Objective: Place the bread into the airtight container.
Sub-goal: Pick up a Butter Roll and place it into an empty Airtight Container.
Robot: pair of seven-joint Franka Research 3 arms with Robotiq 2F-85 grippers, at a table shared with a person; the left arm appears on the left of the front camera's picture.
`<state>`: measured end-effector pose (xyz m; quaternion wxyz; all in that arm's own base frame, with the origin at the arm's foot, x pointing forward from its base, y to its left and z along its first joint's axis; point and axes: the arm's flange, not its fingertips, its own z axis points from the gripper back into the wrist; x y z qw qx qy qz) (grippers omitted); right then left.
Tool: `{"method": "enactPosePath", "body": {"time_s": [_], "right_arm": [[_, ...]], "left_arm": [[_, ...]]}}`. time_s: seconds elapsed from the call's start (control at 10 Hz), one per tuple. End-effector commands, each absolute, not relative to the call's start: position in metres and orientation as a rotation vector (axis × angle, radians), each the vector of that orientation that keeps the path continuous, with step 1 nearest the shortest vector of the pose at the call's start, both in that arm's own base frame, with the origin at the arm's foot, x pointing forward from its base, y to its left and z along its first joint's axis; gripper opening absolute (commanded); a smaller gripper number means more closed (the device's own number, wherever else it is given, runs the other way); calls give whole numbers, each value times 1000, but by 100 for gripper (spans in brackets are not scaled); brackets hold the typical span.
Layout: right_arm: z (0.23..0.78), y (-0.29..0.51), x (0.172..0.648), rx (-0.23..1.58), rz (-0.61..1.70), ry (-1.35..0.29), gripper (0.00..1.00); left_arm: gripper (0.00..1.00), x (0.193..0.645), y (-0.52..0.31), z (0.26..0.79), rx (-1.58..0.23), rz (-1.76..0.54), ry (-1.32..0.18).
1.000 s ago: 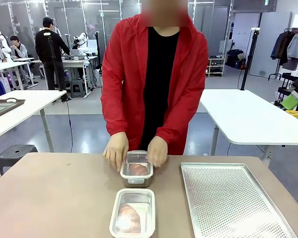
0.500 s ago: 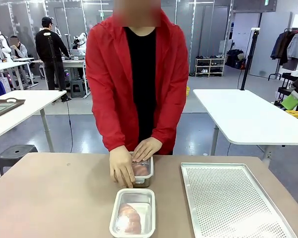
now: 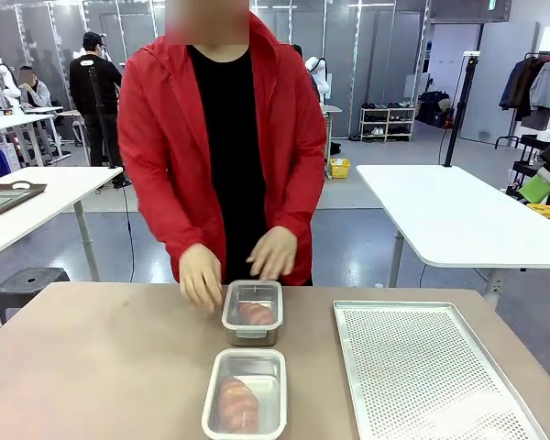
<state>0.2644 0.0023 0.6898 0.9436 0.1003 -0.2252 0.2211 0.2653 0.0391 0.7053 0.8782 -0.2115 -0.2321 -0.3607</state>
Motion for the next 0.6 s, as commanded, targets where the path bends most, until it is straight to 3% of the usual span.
{"method": "enactPosePath", "body": {"time_s": [0.0, 0.5], "right_arm": [[693, 0, 265, 199, 458, -450, 100], [693, 0, 265, 199, 458, -450, 100]], "left_arm": [[100, 265, 39, 706, -450, -774, -486], [100, 265, 39, 706, -450, -774, -486]]}}
